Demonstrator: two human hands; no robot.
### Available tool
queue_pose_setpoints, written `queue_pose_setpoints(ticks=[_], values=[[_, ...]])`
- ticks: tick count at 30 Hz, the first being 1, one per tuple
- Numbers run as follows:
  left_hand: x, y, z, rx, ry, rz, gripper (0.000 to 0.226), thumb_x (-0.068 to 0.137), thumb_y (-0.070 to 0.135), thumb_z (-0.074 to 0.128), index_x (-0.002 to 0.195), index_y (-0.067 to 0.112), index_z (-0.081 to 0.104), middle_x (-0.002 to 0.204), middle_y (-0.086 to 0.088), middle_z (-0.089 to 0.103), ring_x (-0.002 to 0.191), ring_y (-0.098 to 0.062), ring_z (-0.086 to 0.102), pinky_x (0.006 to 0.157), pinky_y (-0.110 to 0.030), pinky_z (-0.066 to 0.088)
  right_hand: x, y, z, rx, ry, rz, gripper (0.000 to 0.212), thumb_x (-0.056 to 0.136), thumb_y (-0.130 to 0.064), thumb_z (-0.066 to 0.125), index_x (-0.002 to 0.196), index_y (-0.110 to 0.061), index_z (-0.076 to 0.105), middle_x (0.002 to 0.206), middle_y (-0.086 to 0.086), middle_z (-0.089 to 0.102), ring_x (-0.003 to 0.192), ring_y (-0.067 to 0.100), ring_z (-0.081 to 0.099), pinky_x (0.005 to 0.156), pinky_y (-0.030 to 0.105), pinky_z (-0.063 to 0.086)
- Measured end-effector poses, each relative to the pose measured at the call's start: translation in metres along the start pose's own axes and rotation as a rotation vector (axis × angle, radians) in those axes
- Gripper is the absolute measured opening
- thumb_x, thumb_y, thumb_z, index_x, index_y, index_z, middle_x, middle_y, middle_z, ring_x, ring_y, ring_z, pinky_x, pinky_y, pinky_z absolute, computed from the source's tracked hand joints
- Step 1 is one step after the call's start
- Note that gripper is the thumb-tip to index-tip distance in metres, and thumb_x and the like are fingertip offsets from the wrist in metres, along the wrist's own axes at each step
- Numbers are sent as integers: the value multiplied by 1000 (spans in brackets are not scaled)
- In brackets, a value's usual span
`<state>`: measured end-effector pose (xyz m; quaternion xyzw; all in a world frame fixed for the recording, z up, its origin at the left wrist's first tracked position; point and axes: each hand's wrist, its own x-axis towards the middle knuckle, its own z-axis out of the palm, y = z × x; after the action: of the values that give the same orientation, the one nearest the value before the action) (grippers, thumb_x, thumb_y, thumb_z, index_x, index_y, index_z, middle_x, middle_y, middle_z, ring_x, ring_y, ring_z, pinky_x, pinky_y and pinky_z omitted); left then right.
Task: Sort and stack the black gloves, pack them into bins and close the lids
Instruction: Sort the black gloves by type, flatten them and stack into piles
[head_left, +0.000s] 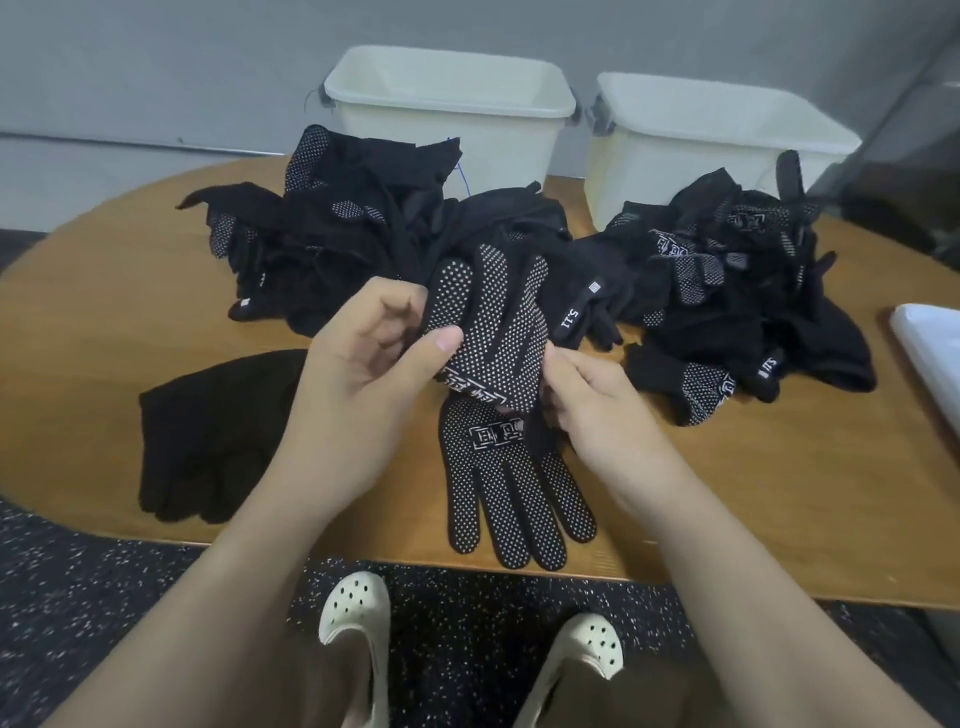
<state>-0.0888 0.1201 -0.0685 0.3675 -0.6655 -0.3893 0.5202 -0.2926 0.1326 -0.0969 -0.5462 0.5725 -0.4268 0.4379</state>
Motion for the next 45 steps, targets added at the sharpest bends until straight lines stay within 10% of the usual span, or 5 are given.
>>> queue_pose_setpoints(ticks=[4,14,19,23,45], values=[[-2,1,-1,-56,-10,-41,12,95,16,65,101,6,63,102,-10,74,94,-13,69,87,-24,54,4,-8,-4,216,-75,75,39,108,-29,50,111,6,68,115,18,74,113,41,66,107,61,47],[-3,-11,-14,-47,-4,-77,20,96,23,71,106,7,63,109,-15,73,107,-36,68,98,-59,53,2,-6,-5,55,-113,-62,8,95,-2,65,96,1,72,96,15,76,80,18,67,80,35,54],[-5,-10,-21,-143,-195,-149,28,92,26,71,114,9,66,118,-11,70,107,-19,66,93,-31,53,-6,-10,-12,89,24,-253,13,95,0,67,105,-3,75,105,16,76,103,37,69,94,50,56],[-5,-13,-17,-181,-316,-261,39,104,46,44,123,23,70,129,-11,68,127,-34,61,108,-68,41,-11,-7,-18,5,-15,-315,9,93,-2,71,95,-10,77,90,12,74,86,24,68,81,40,56],[-12,-4,8,525,-579,-160,67,83,35,84,141,43,53,108,50,48,108,25,42,87,3,29,-10,10,-15,-165,29,-192,24,97,-1,64,100,-23,73,89,5,72,85,21,69,79,36,56]])
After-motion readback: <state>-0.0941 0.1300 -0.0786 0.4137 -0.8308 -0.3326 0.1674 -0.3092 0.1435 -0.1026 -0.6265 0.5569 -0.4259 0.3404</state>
